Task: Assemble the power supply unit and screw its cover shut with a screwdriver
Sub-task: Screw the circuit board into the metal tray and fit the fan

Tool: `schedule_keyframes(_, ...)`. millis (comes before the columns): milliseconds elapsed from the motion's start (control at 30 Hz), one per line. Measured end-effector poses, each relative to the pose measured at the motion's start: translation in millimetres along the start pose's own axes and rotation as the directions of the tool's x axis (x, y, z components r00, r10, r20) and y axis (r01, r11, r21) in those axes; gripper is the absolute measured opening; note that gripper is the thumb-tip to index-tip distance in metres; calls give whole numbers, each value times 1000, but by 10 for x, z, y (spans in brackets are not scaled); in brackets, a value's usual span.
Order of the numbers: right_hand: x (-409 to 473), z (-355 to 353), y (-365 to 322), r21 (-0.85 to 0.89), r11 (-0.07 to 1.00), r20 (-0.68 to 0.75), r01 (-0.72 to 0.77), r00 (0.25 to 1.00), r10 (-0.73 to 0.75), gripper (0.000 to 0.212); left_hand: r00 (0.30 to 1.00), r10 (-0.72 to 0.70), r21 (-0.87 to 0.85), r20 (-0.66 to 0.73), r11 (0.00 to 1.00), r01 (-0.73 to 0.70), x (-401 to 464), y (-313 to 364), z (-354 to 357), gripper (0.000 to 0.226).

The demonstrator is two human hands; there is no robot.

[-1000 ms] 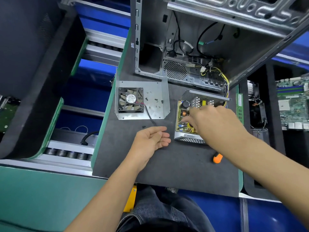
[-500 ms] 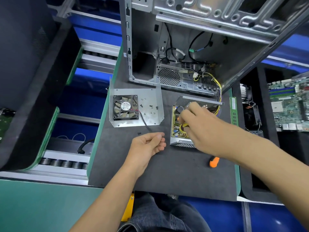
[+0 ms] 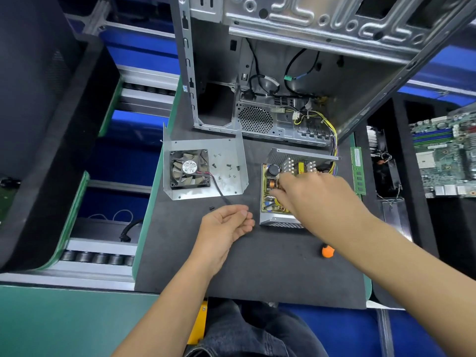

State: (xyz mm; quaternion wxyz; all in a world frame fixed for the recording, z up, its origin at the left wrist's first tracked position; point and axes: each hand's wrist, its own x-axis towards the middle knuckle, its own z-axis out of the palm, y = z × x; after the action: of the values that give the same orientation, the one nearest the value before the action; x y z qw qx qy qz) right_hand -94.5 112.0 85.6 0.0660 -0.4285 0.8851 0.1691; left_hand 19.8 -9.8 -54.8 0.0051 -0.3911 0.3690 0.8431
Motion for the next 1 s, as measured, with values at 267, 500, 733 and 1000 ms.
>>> schedule_keyframes(267, -40, 22, -34, 215, 976, 44, 20, 999, -31, 14, 1000, -28, -56, -12, 998, 27, 28, -8, 33, 10)
schedule_keyframes(500, -35, 17, 0, 351, 934, 5, 61, 998, -67, 15, 999, -40, -50, -20, 998, 39, 41, -24, 39, 12)
schedule_keyframes(733, 1, 6, -63, 62, 998, 47, -2, 999, -1, 16, 999, -37, -37, -19, 999, 36, 41, -29, 56, 11)
schedule_keyframes(1000, 54, -42, -19, 116, 993, 92, 15, 995, -26, 15, 999, -26, -20, -19, 999, 25, 44, -22, 79, 11)
